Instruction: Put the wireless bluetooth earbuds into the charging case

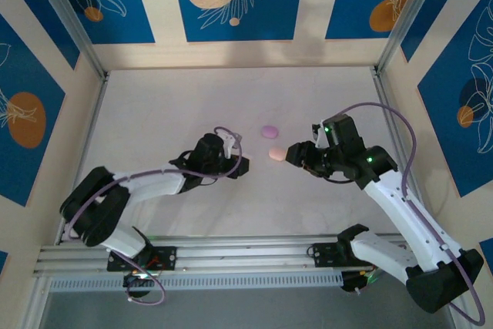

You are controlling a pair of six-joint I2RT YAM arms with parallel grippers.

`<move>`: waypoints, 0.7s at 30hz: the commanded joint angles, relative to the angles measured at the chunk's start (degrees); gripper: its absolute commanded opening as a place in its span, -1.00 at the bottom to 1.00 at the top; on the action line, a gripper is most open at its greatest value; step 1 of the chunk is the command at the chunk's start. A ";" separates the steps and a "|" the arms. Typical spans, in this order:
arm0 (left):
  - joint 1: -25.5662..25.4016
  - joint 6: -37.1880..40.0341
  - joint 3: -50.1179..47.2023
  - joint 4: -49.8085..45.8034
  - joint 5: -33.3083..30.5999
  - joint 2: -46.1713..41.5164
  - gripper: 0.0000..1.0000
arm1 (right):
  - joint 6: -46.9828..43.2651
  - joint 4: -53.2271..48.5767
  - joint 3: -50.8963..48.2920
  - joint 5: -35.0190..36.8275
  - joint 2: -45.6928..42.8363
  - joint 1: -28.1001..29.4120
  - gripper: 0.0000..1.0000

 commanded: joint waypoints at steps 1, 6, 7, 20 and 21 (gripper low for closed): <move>0.93 -3.15 5.03 -3.98 4.53 3.66 -0.65 | 0.93 0.63 -1.26 -2.29 -1.24 -0.41 0.00; 1.28 -2.95 9.48 -5.52 6.87 10.29 -0.61 | 1.26 0.42 -1.97 -2.73 -1.24 -0.54 0.00; 1.28 -2.98 10.40 -6.00 7.39 11.71 -0.60 | 1.28 0.40 -2.11 -2.72 -1.24 -0.49 0.00; 1.89 -3.05 18.07 -15.58 4.16 19.66 -0.45 | 1.23 -0.51 -3.03 -1.53 -1.59 -0.58 0.00; 1.98 -2.98 17.73 -15.83 3.51 19.45 -0.44 | 1.14 -0.71 -3.12 -1.22 -1.59 -0.65 0.00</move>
